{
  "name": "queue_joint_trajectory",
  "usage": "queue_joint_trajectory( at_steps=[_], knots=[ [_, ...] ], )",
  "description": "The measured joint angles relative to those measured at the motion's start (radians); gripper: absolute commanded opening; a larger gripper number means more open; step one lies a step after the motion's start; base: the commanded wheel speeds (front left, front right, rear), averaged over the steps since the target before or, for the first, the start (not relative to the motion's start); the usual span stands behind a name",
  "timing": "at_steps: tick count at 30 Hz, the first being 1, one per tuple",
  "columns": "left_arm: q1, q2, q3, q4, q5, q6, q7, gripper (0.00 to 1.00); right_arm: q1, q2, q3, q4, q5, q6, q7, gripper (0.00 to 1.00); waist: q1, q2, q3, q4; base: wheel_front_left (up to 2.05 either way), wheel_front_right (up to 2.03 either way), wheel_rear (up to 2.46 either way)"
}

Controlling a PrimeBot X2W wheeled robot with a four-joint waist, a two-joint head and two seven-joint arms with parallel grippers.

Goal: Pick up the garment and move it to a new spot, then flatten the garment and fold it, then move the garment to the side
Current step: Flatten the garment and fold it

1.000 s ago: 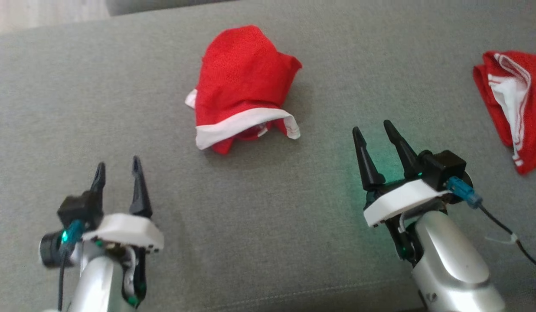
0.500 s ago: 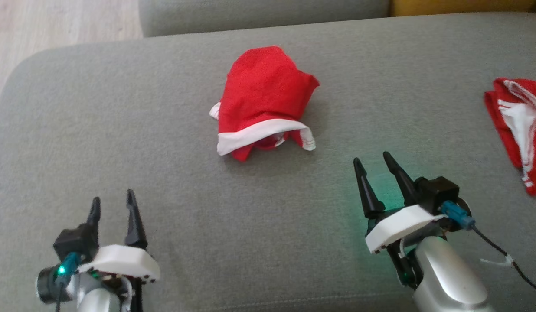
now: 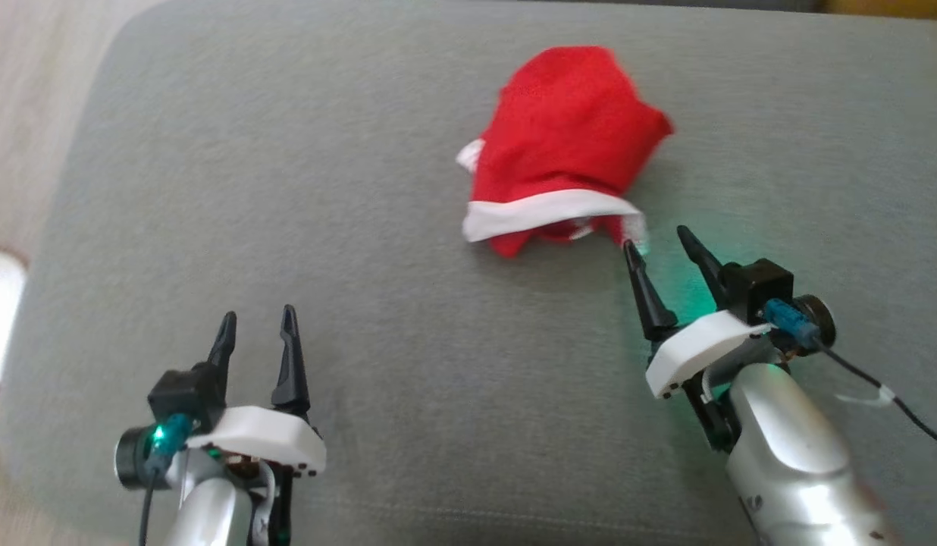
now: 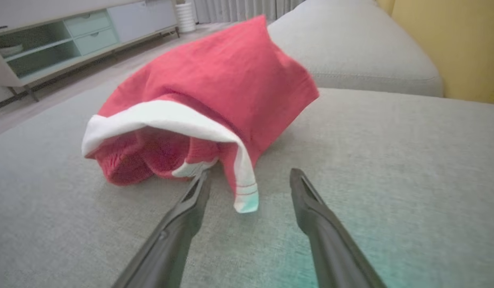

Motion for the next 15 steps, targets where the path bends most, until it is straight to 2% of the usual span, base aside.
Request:
queue_joint_trajectory(
  at_steps=[6, 7, 8, 9, 15],
  knots=[
    [0.0, 0.0, -0.015, 0.0, -0.011, 0.003, 0.0, 1.0, -0.036, 0.0, -0.067, 0.088, -0.064, 0.0, 0.0, 1.0, 0.0, 0.0, 0.036, 0.07, 0.0, 0.0, 0.0],
    [0.0, 0.001, -0.016, 0.0, -0.015, 0.005, 0.0, 1.0, -0.041, 0.0, -0.077, 0.095, -0.071, 0.0, 0.0, 0.85, 0.0, 0.0, 0.042, 0.077, 0.0, 0.0, 0.0],
    [0.0, 0.0, -0.016, 0.0, -0.017, 0.006, 0.0, 1.0, -0.045, 0.0, -0.086, 0.101, -0.079, 0.0, 0.0, 0.1, 0.0, 0.0, 0.047, 0.083, 0.0, 0.0, 0.0],
    [0.0, 0.0, -0.016, -0.001, -0.017, 0.006, 0.0, 1.0, -0.05, 0.0, -0.096, 0.104, -0.086, 0.0, 0.0, 0.0, 0.0, 0.0, 0.051, 0.088, 0.0, 0.0, 0.0],
    [0.0, 0.0, -0.025, -0.01, -0.036, 0.006, 0.0, 1.0, -0.072, 0.0, -0.168, 0.035, -0.157, 0.0, 0.0, 0.0, 0.0, 0.0, 0.037, 0.077, 0.0, 0.0, 0.0]
  ],
)
